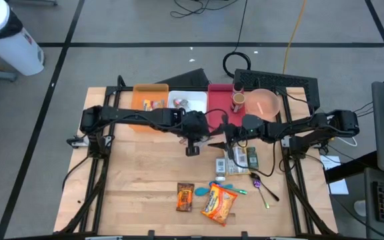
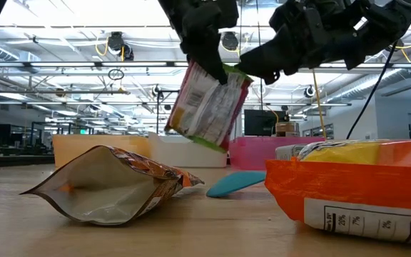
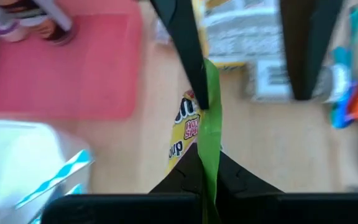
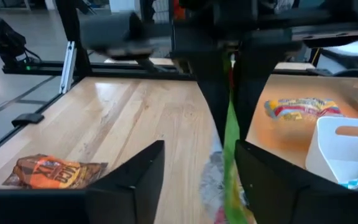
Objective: Pick & Place Food Item
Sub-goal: Put the green noodle pack into the orange bin
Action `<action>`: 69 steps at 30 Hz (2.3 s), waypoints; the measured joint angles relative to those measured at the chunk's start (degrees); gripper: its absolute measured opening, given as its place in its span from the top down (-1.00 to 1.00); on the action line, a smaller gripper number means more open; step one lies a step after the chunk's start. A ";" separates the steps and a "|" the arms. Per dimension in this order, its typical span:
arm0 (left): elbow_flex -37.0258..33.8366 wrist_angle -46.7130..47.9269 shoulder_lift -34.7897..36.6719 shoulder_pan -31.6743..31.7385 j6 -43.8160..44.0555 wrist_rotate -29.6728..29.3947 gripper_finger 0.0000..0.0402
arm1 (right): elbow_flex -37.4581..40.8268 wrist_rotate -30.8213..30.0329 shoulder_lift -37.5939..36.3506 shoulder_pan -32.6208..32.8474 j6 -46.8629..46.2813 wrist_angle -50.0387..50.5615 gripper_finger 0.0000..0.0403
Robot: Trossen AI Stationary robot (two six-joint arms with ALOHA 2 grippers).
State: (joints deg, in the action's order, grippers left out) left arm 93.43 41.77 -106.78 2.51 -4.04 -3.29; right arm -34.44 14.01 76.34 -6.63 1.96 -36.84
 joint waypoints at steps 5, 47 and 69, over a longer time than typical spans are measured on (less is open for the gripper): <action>0.00 3.34 0.08 -0.99 -0.85 -3.16 0.99 | 0.00 -0.20 0.00 0.00 -0.40 0.04 -0.06; -36.52 -5.88 36.37 19.26 -11.73 -13.29 1.00 | 1.51 -0.31 0.04 -0.02 -2.34 -2.39 -0.03; -38.93 -4.21 36.83 37.02 -10.13 15.47 1.00 | 1.51 -0.36 0.04 -0.02 -3.21 -1.93 0.00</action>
State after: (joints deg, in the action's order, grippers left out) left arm 54.50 37.56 -69.95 39.52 -14.17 12.18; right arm -32.93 13.65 76.38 -6.66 -1.26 -38.76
